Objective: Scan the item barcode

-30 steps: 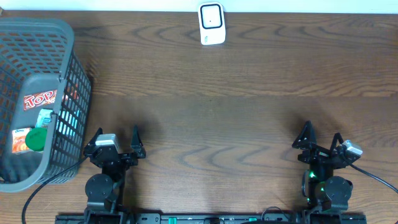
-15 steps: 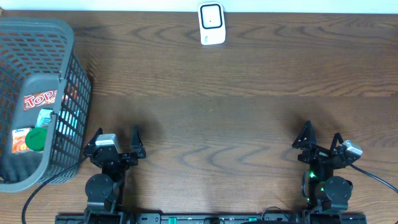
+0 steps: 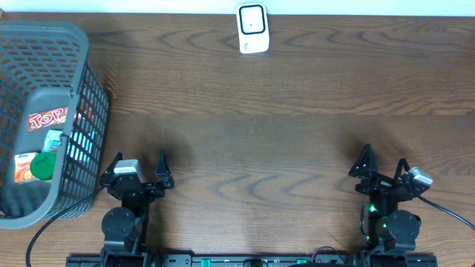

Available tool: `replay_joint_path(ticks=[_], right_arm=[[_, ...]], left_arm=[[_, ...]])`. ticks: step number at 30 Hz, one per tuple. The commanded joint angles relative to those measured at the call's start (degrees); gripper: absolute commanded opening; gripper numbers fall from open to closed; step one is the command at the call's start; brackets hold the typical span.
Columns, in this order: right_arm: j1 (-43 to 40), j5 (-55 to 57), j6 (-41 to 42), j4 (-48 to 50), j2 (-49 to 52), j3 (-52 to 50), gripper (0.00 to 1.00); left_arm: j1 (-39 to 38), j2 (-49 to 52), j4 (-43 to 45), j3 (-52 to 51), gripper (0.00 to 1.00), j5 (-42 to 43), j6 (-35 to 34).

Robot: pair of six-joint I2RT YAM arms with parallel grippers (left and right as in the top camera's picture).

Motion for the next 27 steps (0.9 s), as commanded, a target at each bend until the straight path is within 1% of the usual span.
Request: replay_joint_path(ticks=[1,27], right_arm=[[0.61,0.09,0.42,-0.22,-0.13,-0.04,0.99],[0.61,0.09,0.42,-0.22,-0.13,-0.04,0.99]], left_arm=[[-0.20,-0.50,-0.81,-1.97,0.98,0.55,0.35],[-0.17,-0.50,-0.31,-1.97,0.98,0.55,0.35]])
